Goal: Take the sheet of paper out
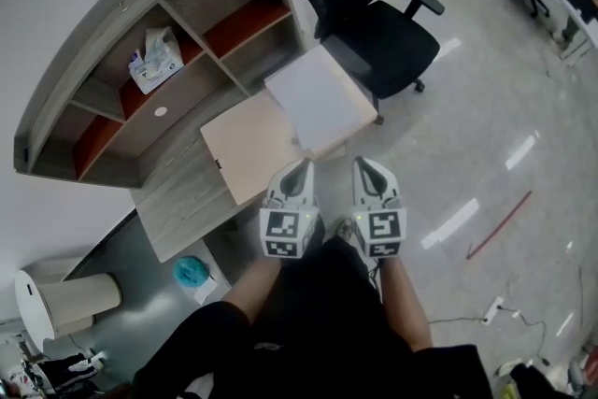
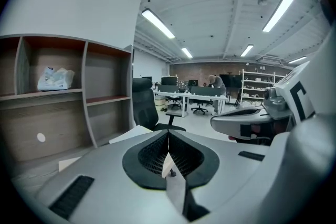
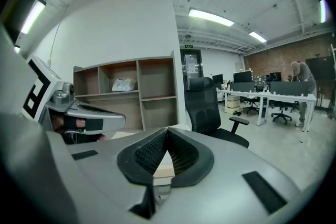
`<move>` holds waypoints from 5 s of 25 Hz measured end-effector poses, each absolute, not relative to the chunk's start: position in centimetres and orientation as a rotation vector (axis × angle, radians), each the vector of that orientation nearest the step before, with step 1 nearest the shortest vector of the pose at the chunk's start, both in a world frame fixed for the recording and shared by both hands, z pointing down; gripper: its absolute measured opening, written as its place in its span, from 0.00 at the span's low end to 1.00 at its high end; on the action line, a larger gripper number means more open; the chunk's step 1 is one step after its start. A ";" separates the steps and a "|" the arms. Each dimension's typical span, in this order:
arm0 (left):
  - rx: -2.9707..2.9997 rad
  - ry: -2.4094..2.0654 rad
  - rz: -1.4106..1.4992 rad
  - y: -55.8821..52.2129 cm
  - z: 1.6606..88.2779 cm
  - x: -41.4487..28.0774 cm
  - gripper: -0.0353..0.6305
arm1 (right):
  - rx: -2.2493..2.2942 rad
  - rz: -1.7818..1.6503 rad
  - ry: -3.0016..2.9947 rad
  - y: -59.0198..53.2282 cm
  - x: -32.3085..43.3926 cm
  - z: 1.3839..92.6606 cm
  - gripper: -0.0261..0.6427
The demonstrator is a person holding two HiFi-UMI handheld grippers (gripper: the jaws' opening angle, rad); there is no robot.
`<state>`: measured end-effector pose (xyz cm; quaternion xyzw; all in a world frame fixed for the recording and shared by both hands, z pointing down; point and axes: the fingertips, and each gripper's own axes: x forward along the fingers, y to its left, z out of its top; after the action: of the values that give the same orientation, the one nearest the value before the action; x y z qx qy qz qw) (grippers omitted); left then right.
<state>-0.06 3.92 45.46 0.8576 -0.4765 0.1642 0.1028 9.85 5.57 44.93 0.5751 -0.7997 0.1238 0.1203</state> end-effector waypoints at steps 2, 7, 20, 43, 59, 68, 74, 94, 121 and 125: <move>2.527 -1.406 0.493 3.4 45.7 0.1 0.12 | 1.680 0.361 -2.333 5.3 10.1 45.1 0.06; 2.536 -1.403 0.491 1.6 46.0 0.4 0.12 | 1.703 0.370 -2.304 4.1 11.2 45.8 0.06; 2.496 -1.313 0.544 -3.9 49.7 1.0 0.12 | 1.701 0.460 -2.176 -1.3 13.4 49.6 0.06; 2.385 -1.147 0.644 -11.3 58.1 0.3 0.12 | 1.612 0.764 -1.973 -7.6 13.5 59.1 0.06; 2.363 -1.070 0.724 -13.6 60.9 0.4 0.12 | 1.667 1.168 -1.862 -9.4 15.3 65.0 0.21; 2.312 -1.094 0.753 -14.3 62.2 -1.7 0.12 | 1.649 1.262 -1.832 -10.1 15.0 67.3 0.24; 2.293 -1.096 0.750 -14.3 62.7 -2.2 0.12 | 1.647 1.316 -1.830 -10.8 14.5 67.8 0.24; 2.172 -1.184 0.765 -16.4 65.9 -7.0 0.12 | 1.609 1.240 -1.777 -10.7 14.3 68.3 0.08; 1.886 -1.131 0.453 -24.2 69.7 -11.9 0.30 | 1.597 1.213 -1.740 -10.6 14.0 69.1 0.08; 1.868 -1.115 0.434 -24.8 70.4 -12.1 0.34 | 1.602 1.219 -1.732 -10.7 14.0 69.1 0.08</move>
<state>-12.10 -24.75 70.43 0.7540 -0.4499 0.1750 0.4455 14.04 -10.67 69.09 0.5854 -0.6331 0.4456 0.2405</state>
